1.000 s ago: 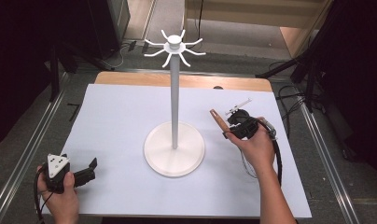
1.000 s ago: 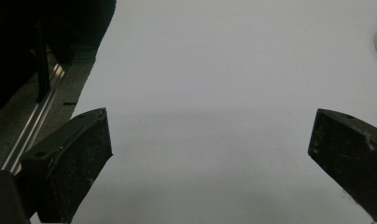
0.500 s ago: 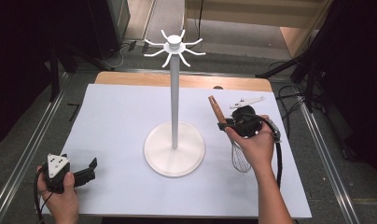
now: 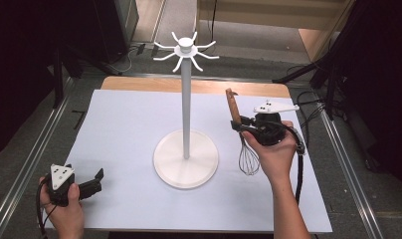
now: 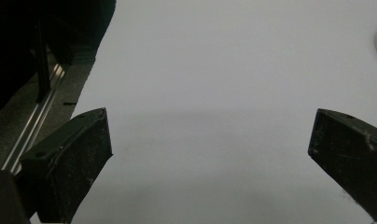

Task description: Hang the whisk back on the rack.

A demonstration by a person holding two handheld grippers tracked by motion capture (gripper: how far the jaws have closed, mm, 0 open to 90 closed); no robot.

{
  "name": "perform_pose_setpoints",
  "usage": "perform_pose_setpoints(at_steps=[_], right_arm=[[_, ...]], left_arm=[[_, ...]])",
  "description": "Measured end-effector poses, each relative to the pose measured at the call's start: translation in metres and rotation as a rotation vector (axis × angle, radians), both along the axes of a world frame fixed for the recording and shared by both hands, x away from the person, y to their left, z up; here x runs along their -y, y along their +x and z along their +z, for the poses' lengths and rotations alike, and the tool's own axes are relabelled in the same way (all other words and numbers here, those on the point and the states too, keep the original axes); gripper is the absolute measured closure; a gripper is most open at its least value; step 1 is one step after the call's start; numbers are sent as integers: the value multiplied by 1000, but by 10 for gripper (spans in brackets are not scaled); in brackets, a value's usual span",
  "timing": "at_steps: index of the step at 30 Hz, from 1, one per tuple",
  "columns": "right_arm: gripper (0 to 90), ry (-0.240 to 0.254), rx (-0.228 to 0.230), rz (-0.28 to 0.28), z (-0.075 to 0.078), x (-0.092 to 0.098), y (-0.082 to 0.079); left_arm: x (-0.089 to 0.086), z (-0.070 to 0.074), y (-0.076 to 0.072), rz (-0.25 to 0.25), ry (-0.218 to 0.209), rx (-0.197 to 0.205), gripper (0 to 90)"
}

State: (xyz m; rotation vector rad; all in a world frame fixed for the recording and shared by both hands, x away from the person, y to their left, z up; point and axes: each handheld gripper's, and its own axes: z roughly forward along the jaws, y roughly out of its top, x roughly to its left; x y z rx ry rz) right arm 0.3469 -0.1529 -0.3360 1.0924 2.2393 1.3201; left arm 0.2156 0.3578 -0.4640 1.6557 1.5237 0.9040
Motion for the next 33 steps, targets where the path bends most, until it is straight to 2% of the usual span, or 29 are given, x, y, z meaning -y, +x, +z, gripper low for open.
perform_pose_setpoints(at_steps=[1, 2, 7, 9, 11, 14, 15, 19, 23, 28, 33], right_arm=[[702, 33, 25, 4, 4, 1, -3], [702, 46, 40, 6, 6, 1, -5], [702, 92, 85, 8, 15, 0, -10], [702, 110, 120, 16, 22, -2, -14], [702, 121, 133, 19, 24, -2, -16], [701, 148, 176, 27, 30, -4, -20], [701, 174, 199, 28, 34, -5, -22], [701, 211, 227, 36, 41, -6, -26], [701, 263, 288, 56, 51, -8, -32], [701, 295, 327, 73, 58, -9, -36], [701, 358, 368, 112, 64, -9, -38]], left_arm=[[0, 0, 0, 0, -1, 1, 3], [0, 0, 0, 1, -1, 1, 3], [0, 0, 0, 0, 2, 0, 3], [0, 0, 0, 0, 1, 0, 3], [0, 0, 0, 0, 1, 0, 3], [0, 0, 0, 0, 1, 0, 3], [0, 0, 0, 0, 0, 0, 3], [0, 0, 0, 0, 1, 0, 3], [0, 0, 0, 1, -2, 2, 3], [0, 0, 0, 0, -4, 3, 3], [0, 0, 0, 2, -3, 1, 3]])
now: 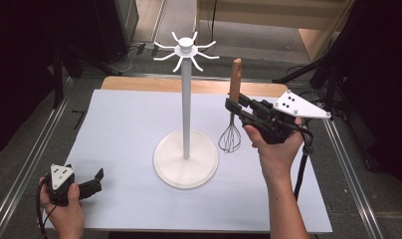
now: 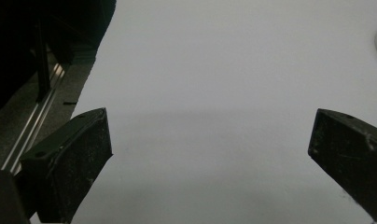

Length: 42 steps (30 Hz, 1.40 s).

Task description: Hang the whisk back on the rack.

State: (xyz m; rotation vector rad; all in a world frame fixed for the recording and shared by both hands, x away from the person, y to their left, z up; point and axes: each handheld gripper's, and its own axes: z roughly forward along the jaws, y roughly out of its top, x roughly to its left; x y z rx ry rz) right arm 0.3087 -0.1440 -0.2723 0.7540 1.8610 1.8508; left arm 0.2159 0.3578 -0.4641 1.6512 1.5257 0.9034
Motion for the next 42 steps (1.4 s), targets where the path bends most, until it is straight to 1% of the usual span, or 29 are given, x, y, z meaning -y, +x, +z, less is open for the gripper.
perform_pose_setpoints(at_steps=[3, 4, 5, 6, 7, 8, 9, 10, 12, 13, 14, 15, 18, 19, 20, 26, 32, 34, 42], right_arm=[[701, 13, 11, 7, 2, 0, -1], [701, 20, 20, 13, 3, 0, -1], [701, 38, 29, 29, 4, 0, -1], [701, 38, 29, 29, 4, 0, -1], [701, 58, 33, 51, 6, 0, -2], [701, 58, 33, 51, 6, 0, -2], [702, 84, 38, 81, 6, 0, -1], [702, 84, 38, 81, 6, 0, -1], [702, 113, 50, 118, 8, 0, 1], [702, 113, 50, 118, 8, 0, 1], [702, 116, 60, 140, 10, -1, 2], [702, 116, 60, 140, 10, -1, 2], [702, 110, 73, 164, 13, -3, 4], [702, 111, 67, 179, 14, -5, 5], [702, 111, 67, 179, 14, -5, 5], [702, 120, 64, 220, 14, -11, 10], [702, 128, 66, 230, 15, -14, 12], [702, 121, 58, 236, 15, -17, 13], [702, 107, 60, 247, 17, -24, 15]], left_arm=[[0, 0, 0, 0, 1, 0, 3], [0, 0, 0, 0, 0, 0, 3], [0, 0, 0, -1, 0, 1, 3], [0, 0, 0, -1, -1, 1, 3], [0, 0, 0, -1, 0, 1, 3], [0, 0, 0, -1, -1, 1, 3], [0, 0, 0, -1, -1, 1, 3], [0, 0, 0, 0, 0, 0, 3], [0, 0, 0, -1, -1, 1, 3], [0, 0, 0, -1, 0, 1, 3], [0, 0, 0, -1, 0, 1, 3], [0, 0, 0, -1, 0, 1, 3], [0, 0, 0, -1, -1, 1, 3], [0, 0, 0, -1, 0, 1, 3], [0, 0, 0, -1, -1, 1, 3], [-1, 0, 0, -4, -4, 0, 3], [-1, 0, 0, -4, -5, 0, 3], [-1, 0, 0, -3, -6, -1, 3], [-1, 0, 0, -2, -6, 0, 3]])
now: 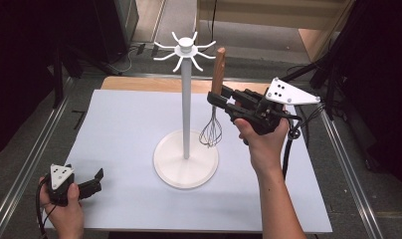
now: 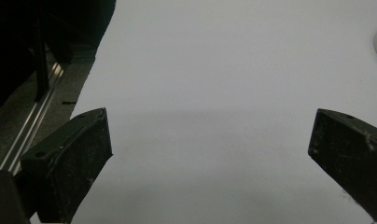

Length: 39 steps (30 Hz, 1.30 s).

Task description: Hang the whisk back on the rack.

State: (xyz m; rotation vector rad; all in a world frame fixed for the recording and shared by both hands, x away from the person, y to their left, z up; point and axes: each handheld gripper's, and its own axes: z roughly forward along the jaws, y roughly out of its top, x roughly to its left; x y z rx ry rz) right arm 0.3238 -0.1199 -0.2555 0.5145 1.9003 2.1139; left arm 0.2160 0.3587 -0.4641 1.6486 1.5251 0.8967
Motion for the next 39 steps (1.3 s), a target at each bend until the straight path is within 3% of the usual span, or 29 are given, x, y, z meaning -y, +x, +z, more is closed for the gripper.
perform_pose_setpoints(at_steps=[39], right_arm=[[701, 7, -12, 16, -10, -12, 7]], left_arm=[[0, 0, 0, 0, -4, 0, 3]])
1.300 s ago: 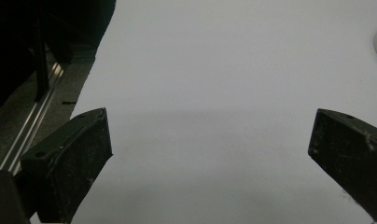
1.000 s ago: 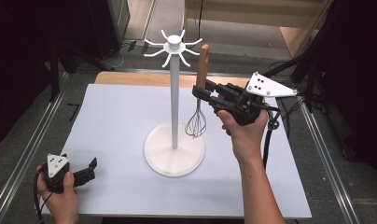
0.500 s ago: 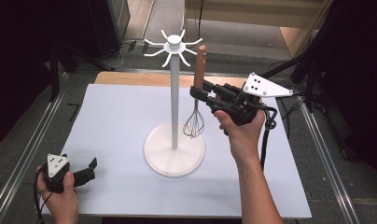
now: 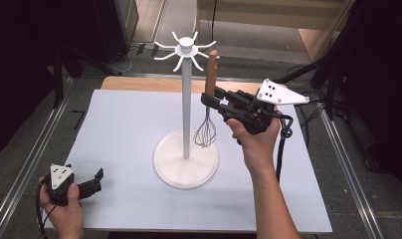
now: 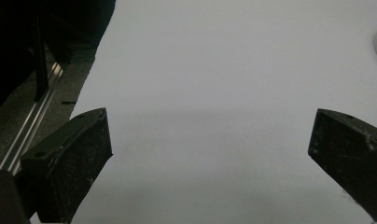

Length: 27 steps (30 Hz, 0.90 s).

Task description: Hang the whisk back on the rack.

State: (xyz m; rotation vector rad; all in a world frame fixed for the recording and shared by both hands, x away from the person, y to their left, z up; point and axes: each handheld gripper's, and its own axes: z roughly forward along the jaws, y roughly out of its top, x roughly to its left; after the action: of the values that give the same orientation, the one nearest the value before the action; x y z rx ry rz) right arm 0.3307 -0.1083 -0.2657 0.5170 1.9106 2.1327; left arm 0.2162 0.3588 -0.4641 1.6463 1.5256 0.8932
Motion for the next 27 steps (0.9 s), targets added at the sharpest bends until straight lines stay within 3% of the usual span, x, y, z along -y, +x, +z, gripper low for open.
perform_pose_setpoints(at_steps=[8, 13, 21, 27], right_arm=[[687, 5, -5, 6, -2, 1, 0], [394, -48, -28, -67, 0, 3, -7], [140, -125, -61, -204, -8, 8, -13], [4, -162, -92, -316, -19, 16, -16]], left_arm=[[0, 0, 0, 0, 1, 0, 3], [0, 0, 0, 0, 2, 0, 3], [0, 0, 0, -1, 6, -3, 3], [1, 0, 0, 0, 6, -2, 3]])
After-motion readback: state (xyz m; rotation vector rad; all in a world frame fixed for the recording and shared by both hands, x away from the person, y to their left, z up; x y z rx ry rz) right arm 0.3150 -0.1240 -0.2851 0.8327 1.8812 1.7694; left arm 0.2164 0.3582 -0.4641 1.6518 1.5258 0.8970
